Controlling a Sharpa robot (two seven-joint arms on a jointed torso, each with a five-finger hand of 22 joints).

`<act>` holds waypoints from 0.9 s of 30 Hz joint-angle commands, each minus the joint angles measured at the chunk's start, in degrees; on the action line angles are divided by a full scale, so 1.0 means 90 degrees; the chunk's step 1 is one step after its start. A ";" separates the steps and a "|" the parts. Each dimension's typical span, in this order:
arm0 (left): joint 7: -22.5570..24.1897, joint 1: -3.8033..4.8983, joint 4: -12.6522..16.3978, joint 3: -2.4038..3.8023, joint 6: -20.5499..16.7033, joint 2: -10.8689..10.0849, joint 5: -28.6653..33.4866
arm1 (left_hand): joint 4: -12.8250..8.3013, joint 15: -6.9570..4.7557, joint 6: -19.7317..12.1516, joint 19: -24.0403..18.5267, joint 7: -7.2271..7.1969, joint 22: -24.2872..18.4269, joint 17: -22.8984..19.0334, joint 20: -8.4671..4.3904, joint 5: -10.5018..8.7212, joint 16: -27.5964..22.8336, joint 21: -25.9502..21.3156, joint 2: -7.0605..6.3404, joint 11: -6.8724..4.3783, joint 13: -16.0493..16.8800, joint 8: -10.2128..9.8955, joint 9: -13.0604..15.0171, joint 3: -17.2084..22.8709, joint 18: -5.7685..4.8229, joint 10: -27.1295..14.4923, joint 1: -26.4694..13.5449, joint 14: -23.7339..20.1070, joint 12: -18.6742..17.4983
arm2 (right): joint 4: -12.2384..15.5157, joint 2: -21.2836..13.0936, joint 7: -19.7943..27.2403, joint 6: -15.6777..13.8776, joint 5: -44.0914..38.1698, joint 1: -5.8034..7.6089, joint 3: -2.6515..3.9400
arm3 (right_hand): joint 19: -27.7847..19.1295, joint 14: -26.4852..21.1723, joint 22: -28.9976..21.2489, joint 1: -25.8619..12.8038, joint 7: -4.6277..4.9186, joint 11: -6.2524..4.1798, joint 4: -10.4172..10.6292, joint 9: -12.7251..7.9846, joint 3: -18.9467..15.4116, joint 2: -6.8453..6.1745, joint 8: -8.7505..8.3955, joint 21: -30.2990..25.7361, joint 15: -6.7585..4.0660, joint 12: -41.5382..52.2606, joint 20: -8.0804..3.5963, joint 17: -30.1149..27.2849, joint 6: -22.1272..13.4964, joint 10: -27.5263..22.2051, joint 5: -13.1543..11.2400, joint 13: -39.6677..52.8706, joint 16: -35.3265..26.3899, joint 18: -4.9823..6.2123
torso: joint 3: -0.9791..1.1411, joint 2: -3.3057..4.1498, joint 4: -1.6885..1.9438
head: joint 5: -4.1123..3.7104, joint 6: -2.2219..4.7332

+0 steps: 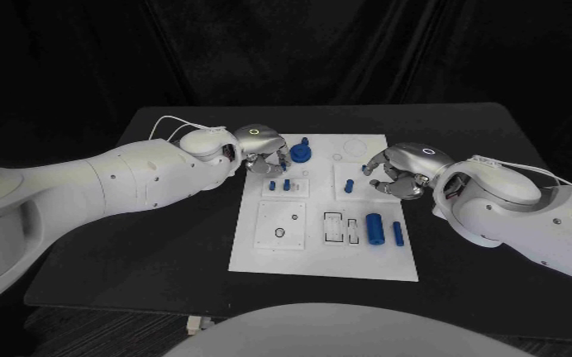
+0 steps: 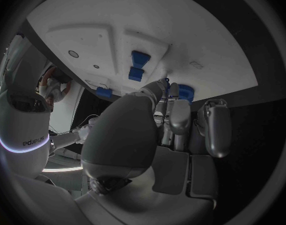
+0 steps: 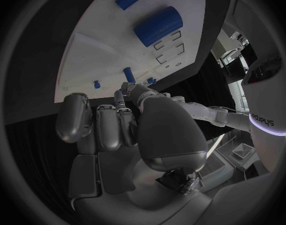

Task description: Assemble the parts on the task board

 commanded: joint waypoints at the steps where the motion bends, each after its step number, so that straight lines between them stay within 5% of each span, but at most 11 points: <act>1: 0.0038 -0.0044 0.0034 -0.0018 0.0154 -0.0018 -0.0025 | -0.0005 -0.0012 -0.0007 -0.0057 0.0008 0.1190 -0.0003 -0.0008 -0.0027 -0.0022 -0.0018 -0.0044 -0.0005 0.0004 0.0002 0.0004 0.0038 -0.0025 0.0042 -0.0036 -0.0047 -0.0020 | -0.0001 0.0003 0.0011 0.0018 -0.0016 -0.0017 0.0004 | -0.0019 0.0203 0.0907 0.0067 0.0002 -0.0002 -0.0032 0.0006 0.0003 0.0002 -0.0009 -0.0033 0.0015 -0.0032 -0.0036 -0.0006 0.0041 -0.0023 0.0020 0.0119 -0.0024 0.0066 | -0.0001 -0.0001 0.0001 | -0.0010 -0.0001; 27: 0.0081 -0.0046 0.0068 -0.0018 0.0270 -0.0028 -0.0025 | 0.0003 -0.0029 -0.0112 -0.0175 -0.0044 0.1145 -0.0172 0.0009 -0.0169 -0.0146 -0.0183 -0.0108 -0.0041 -0.0017 -0.0045 -0.0027 0.0054 0.0005 -0.0016 -0.0109 -0.0198 -0.0138 | -0.0008 0.0023 0.0002 0.0031 -0.0016 -0.0037 0.0004 | -0.0020 0.0202 0.0906 0.0083 0.0000 -0.0004 -0.0044 0.0006 0.0015 0.0008 -0.0012 -0.0038 0.0014 -0.0032 -0.0036 -0.0012 0.0044 -0.0023 0.0024 0.0120 -0.0027 0.0067 | 0.0001 -0.0003 -0.0002 | 0.0004 -0.0001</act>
